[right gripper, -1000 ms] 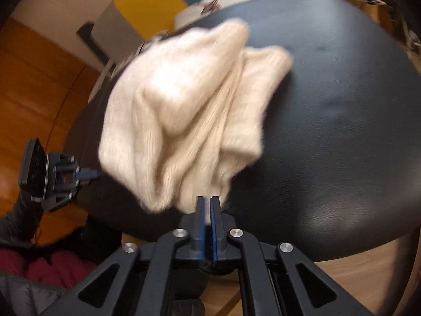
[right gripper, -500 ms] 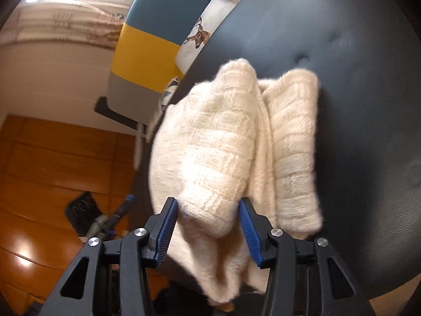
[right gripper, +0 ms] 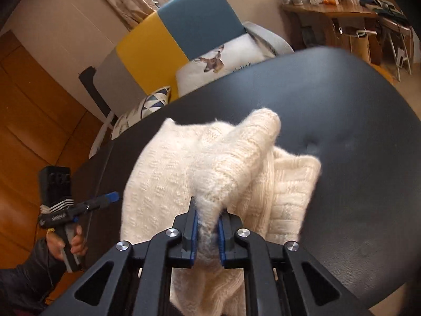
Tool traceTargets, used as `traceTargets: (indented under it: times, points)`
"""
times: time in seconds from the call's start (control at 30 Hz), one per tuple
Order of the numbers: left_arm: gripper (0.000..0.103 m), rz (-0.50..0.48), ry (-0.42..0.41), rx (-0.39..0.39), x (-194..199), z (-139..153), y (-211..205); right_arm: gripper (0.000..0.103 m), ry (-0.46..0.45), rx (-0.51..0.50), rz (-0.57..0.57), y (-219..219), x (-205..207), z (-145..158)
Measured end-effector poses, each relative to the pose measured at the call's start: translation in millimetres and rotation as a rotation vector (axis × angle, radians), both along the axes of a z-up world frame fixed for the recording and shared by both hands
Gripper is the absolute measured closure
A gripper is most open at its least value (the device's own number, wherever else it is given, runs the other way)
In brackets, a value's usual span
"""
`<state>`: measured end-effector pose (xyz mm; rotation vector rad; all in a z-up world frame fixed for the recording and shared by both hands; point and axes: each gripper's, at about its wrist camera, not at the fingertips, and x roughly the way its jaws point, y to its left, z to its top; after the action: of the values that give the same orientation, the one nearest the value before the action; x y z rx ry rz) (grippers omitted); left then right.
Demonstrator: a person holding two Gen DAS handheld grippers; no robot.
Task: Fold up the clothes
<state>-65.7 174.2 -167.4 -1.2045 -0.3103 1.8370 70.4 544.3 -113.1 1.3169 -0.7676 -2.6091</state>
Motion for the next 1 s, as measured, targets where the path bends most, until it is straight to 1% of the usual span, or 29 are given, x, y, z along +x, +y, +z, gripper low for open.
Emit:
traceTargets:
  times: [0.03,0.07,0.1,0.13,0.2,0.3,0.33,0.47,0.5,0.53,0.6,0.63,0.67,0.7,0.73,0.77,0.83,0.87,0.9,0.97,1.0]
  points:
    - [0.051,0.023,-0.038,0.033,-8,-4,-6,0.093,-0.012,0.002,-0.003,3,1,-2]
    - [0.048,0.047,-0.076,0.067,-16,-9,-12,0.093,-0.026,-0.004,-0.009,6,3,-7]
    - [0.045,0.052,-0.096,0.087,-22,-11,-13,0.093,-0.043,-0.019,-0.021,10,4,-16]
    - [0.045,0.053,-0.111,0.104,-28,-13,-13,0.093,-0.059,-0.031,-0.033,13,3,-23]
    - [0.045,0.043,-0.11,0.093,-33,-15,-6,0.092,-0.078,-0.084,-0.056,26,7,-38]
    - [0.043,-0.018,-0.127,0.084,-37,-20,9,0.092,-0.086,-0.17,-0.072,31,12,-56]
    - [0.041,-0.037,-0.135,0.08,-38,-22,14,0.092,-0.086,-0.193,-0.075,33,13,-60]
    - [0.039,-0.092,-0.231,0.087,-46,-40,32,0.092,-0.076,-0.263,-0.08,40,13,-72]
    - [0.038,-0.092,-0.241,0.084,-46,-44,35,0.092,-0.075,-0.281,-0.079,41,12,-75]
    - [0.037,-0.096,-0.253,0.096,-47,-47,38,0.092,-0.074,-0.295,-0.078,42,12,-77]
    - [0.037,-0.099,-0.277,0.126,-47,-49,41,0.092,-0.074,-0.291,-0.077,41,12,-77]
    - [0.037,-0.09,-0.269,0.114,-47,-49,44,0.092,-0.075,-0.264,-0.074,39,12,-74]
    - [0.042,-0.091,-0.233,0.087,-44,-44,48,0.092,-0.078,-0.207,-0.068,34,13,-67]
    - [0.056,-0.096,-0.193,0.057,-40,-39,53,0.093,-0.079,-0.133,-0.058,27,12,-59]
    - [0.063,-0.098,-0.146,0.032,-35,-32,56,0.093,-0.078,-0.033,-0.04,16,11,-47]
    - [0.066,-0.096,-0.109,0.009,-31,-25,58,0.093,-0.077,0.072,-0.021,5,10,-35]
    - [0.076,-0.087,-0.029,-0.034,-22,-6,58,0.093,-0.063,0.301,0.004,-19,15,-10]
    - [0.079,-0.085,0.017,-0.058,-16,3,57,0.093,-0.062,0.41,0.014,-30,18,-1]
    - [0.086,-0.089,0.047,-0.08,-12,11,54,0.093,-0.078,0.455,0.023,-35,19,-2]
    - [0.091,-0.104,0.097,-0.132,-1,24,47,0.093,-0.125,0.382,0.032,-30,22,-22]
    - [0.095,-0.109,0.116,-0.167,4,26,44,0.093,-0.143,0.329,0.029,-26,23,-33]
